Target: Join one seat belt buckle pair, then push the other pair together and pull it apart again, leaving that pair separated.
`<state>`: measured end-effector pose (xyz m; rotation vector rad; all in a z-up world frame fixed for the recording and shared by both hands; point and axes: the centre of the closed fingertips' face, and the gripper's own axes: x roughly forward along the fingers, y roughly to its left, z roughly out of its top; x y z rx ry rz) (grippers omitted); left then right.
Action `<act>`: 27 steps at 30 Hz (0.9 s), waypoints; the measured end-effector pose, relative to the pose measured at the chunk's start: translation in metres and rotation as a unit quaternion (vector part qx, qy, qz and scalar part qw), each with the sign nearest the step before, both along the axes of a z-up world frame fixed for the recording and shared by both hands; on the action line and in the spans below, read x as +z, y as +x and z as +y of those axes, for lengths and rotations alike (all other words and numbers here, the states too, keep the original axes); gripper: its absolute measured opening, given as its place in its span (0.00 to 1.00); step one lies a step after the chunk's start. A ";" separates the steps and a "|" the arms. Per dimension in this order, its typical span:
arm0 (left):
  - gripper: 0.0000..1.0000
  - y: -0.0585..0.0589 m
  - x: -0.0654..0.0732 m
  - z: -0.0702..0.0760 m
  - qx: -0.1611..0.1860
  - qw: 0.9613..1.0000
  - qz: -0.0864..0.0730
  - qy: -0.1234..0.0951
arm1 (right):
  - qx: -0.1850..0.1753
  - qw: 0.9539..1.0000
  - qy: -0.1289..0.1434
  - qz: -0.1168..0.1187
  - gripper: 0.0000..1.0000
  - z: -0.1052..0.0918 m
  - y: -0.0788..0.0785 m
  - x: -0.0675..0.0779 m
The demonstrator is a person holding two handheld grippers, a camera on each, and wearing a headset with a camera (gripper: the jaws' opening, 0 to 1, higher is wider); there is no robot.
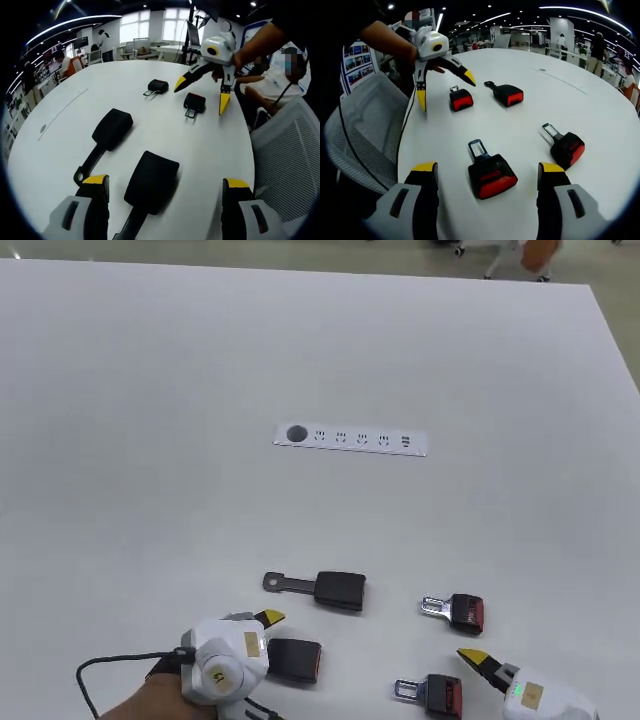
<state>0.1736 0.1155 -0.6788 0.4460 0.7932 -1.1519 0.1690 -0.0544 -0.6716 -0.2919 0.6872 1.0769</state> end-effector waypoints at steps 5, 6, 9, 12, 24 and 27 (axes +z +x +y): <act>0.92 0.007 0.005 -0.004 -0.007 1.000 -0.003 -0.001 | 0.019 1.000 -0.010 0.001 0.78 -0.003 0.002 -0.005; 0.92 0.007 0.004 -0.003 -0.009 1.000 -0.003 -0.001 | 0.021 1.000 -0.010 0.000 0.77 -0.003 0.002 -0.005; 0.89 0.008 0.000 -0.005 -0.020 1.000 -0.002 0.004 | 0.031 0.999 -0.006 0.002 0.73 -0.002 0.002 -0.005; 0.87 0.008 -0.003 -0.003 -0.023 1.000 0.000 0.004 | 0.038 0.999 -0.009 0.005 0.72 -0.003 0.002 -0.008; 0.73 0.004 -0.011 0.013 -0.042 0.999 -0.014 0.002 | 0.073 0.997 -0.020 0.001 0.62 -0.007 -0.003 -0.012; 0.69 0.005 -0.009 0.017 -0.042 0.999 -0.013 0.001 | 0.077 0.997 -0.024 0.000 0.61 -0.007 -0.003 -0.013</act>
